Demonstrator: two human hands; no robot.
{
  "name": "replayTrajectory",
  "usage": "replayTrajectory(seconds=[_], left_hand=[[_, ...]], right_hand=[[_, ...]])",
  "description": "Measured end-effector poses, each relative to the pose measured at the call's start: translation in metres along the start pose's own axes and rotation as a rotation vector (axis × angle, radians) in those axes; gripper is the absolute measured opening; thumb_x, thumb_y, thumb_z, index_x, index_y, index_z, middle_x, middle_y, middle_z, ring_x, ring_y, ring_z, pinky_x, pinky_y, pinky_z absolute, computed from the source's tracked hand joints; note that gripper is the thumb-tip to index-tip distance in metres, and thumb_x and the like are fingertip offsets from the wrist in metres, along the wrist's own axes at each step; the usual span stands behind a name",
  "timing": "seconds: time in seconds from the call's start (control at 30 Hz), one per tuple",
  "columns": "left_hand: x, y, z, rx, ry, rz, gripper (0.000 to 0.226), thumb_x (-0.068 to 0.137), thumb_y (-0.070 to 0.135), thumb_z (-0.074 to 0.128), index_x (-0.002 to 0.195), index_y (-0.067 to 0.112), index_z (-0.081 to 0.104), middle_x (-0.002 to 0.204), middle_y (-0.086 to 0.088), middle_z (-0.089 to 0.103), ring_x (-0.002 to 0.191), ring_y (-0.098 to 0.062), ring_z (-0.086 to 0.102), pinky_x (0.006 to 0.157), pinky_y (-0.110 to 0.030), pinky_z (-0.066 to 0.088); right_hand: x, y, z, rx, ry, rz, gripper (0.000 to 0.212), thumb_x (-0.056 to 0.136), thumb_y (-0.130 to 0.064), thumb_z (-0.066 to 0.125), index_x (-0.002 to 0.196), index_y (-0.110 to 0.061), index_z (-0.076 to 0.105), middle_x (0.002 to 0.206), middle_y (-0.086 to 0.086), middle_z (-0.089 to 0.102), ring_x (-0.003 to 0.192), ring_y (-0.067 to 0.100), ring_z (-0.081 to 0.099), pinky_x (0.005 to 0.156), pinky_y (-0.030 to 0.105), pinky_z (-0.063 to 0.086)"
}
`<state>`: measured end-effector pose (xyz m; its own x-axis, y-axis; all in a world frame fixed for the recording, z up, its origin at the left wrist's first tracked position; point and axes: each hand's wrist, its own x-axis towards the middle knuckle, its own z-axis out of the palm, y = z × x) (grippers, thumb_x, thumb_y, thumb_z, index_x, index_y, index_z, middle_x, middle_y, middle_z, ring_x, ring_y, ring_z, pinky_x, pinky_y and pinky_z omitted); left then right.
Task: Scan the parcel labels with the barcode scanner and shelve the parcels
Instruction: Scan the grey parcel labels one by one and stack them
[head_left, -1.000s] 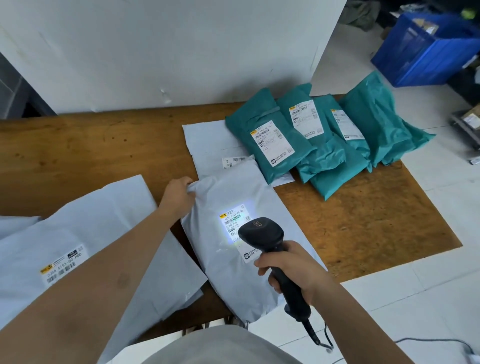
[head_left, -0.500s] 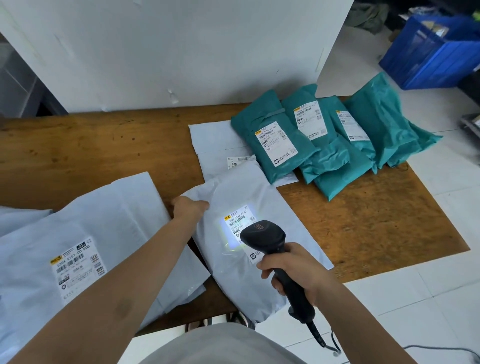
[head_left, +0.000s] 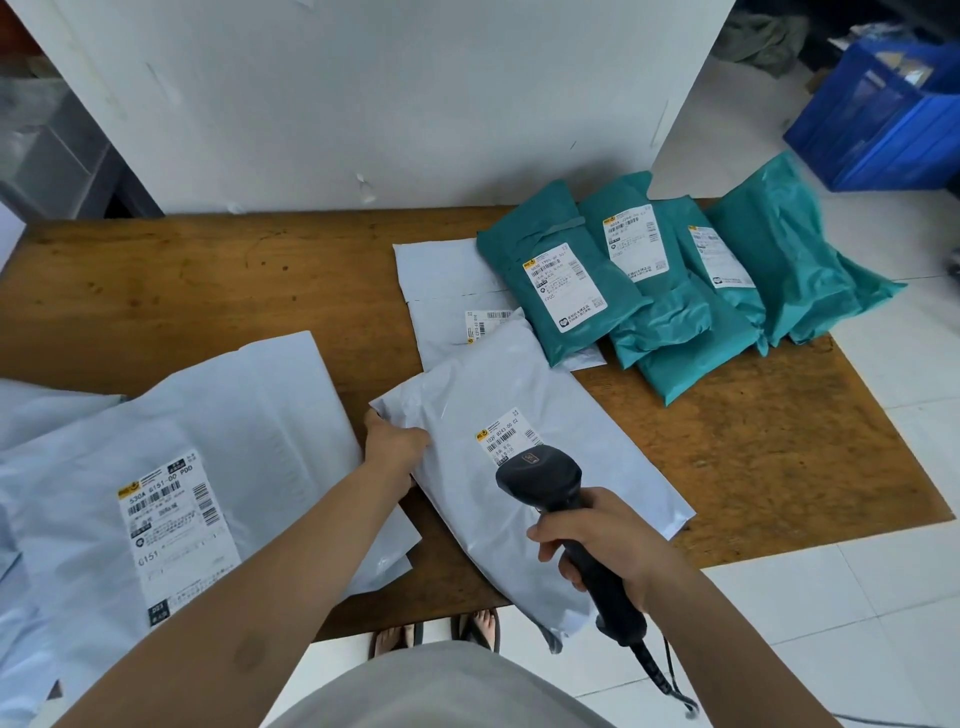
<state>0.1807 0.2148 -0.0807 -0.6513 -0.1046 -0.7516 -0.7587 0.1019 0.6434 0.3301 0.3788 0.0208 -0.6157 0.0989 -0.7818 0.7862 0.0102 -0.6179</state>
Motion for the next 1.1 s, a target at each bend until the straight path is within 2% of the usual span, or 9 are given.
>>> replayTrajectory(seconds=[0.27, 0.43, 0.6, 0.73, 0.9, 0.97, 1.1], left_hand=[[-0.003, -0.005, 0.001, 0.011, -0.007, 0.009, 0.089, 0.088, -0.003, 0.053, 0.151, 0.034, 0.002, 0.152, -0.001, 0.027, 0.134, -0.036, 0.035, 0.102, -0.057, 0.04], [0.001, -0.003, 0.005, 0.025, 0.057, 0.01, 0.086, 0.088, 0.001, 0.054, 0.151, 0.024, -0.001, 0.15, -0.006, 0.03, 0.133, -0.035, 0.037, 0.106, -0.055, 0.038], [0.0, -0.005, 0.011, -0.048, 0.089, -0.043, 0.072, 0.084, 0.006, 0.06, 0.143, 0.003, 0.019, 0.141, -0.015, 0.039, 0.125, -0.034, 0.045, 0.103, -0.048, 0.042], [-0.006, -0.017, 0.016, -0.158, 0.067, -0.061, 0.055, 0.087, 0.005, 0.059, 0.137, 0.001, 0.036, 0.137, -0.013, 0.047, 0.122, -0.034, 0.048, 0.098, -0.039, 0.043], [-0.024, -0.037, 0.021, -0.231, 0.037, -0.087, 0.047, 0.088, 0.004, 0.057, 0.132, -0.003, 0.042, 0.125, -0.015, 0.053, 0.098, -0.027, 0.048, 0.091, -0.038, 0.044], [-0.029, -0.043, 0.024, -0.252, 0.031, -0.091, 0.047, 0.089, 0.003, 0.057, 0.132, -0.005, 0.04, 0.131, -0.017, 0.051, 0.101, -0.028, 0.049, 0.095, -0.039, 0.043], [-0.028, -0.048, 0.024, -0.282, 0.008, -0.11, 0.049, 0.09, 0.005, 0.059, 0.134, -0.003, 0.04, 0.137, -0.016, 0.049, 0.121, -0.034, 0.05, 0.093, -0.041, 0.043]], right_hand=[[0.005, -0.004, -0.014, -0.027, 0.012, -0.026, 0.006, 0.077, -0.006, 0.069, 0.078, -0.004, 0.064, 0.066, 0.012, 0.067, 0.042, 0.019, 0.047, 0.047, 0.024, 0.039], [0.008, -0.006, -0.02, -0.04, -0.003, -0.026, 0.007, 0.077, -0.006, 0.069, 0.074, -0.005, 0.063, 0.063, 0.01, 0.063, 0.043, 0.02, 0.045, 0.047, 0.024, 0.037], [0.011, -0.005, -0.026, -0.049, -0.039, -0.019, 0.007, 0.077, -0.006, 0.069, 0.081, -0.004, 0.063, 0.064, 0.011, 0.065, 0.042, 0.019, 0.045, 0.046, 0.024, 0.038], [0.013, -0.005, -0.029, -0.047, -0.059, -0.01, 0.009, 0.077, -0.006, 0.068, 0.085, -0.004, 0.064, 0.065, 0.011, 0.065, 0.043, 0.019, 0.046, 0.047, 0.024, 0.038], [0.012, -0.006, -0.032, -0.053, -0.087, -0.021, 0.005, 0.078, -0.005, 0.067, 0.078, -0.004, 0.062, 0.065, 0.012, 0.063, 0.042, 0.019, 0.044, 0.047, 0.025, 0.037], [0.012, -0.007, -0.034, -0.06, -0.101, -0.019, 0.004, 0.078, -0.005, 0.067, 0.079, -0.004, 0.062, 0.065, 0.012, 0.064, 0.042, 0.019, 0.044, 0.046, 0.024, 0.037], [0.012, -0.008, -0.035, -0.089, -0.122, -0.012, 0.004, 0.079, -0.006, 0.067, 0.081, -0.004, 0.063, 0.066, 0.012, 0.065, 0.042, 0.019, 0.045, 0.047, 0.024, 0.038]])
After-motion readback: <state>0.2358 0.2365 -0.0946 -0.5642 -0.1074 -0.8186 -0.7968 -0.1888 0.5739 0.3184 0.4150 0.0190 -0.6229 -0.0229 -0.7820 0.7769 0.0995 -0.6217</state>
